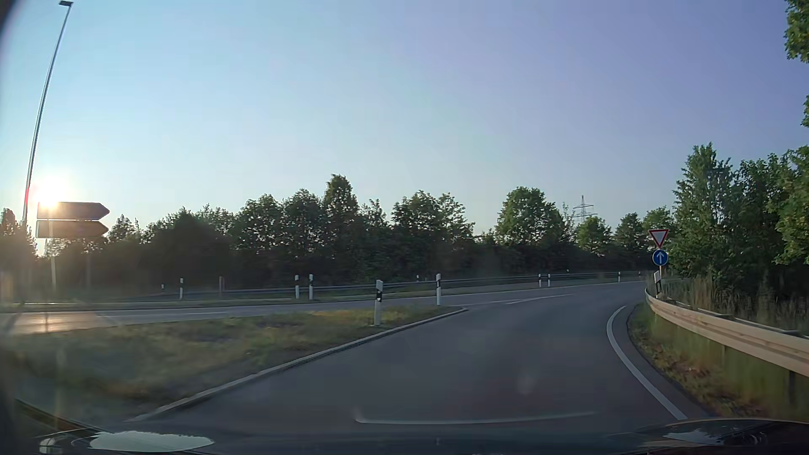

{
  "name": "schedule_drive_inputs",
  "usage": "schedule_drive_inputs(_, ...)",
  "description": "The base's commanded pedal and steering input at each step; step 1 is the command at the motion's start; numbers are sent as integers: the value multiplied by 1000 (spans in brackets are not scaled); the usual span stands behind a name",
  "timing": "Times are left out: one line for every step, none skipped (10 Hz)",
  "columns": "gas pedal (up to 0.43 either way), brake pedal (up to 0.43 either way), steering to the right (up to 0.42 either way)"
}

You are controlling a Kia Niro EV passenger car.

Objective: Follow the waypoints while adhering to traffic rules and regulations

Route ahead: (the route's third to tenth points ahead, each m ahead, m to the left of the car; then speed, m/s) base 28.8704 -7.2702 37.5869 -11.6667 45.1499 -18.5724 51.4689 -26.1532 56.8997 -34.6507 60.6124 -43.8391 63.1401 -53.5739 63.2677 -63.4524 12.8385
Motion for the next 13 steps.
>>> schedule_drive_inputs(240, 18, 118)
schedule_drive_inputs(240, 18, 118)
schedule_drive_inputs(240, 18, 118)
schedule_drive_inputs(240, 18, 118)
schedule_drive_inputs(240, 18, 118)
schedule_drive_inputs(240, 18, 117)
schedule_drive_inputs(240, 18, 117)
schedule_drive_inputs(240, 18, 116)
schedule_drive_inputs(240, 18, 115)
schedule_drive_inputs(240, 18, 111)
schedule_drive_inputs(240, 12, 108)
schedule_drive_inputs(240, 18, 104)
schedule_drive_inputs(240, 18, 99)
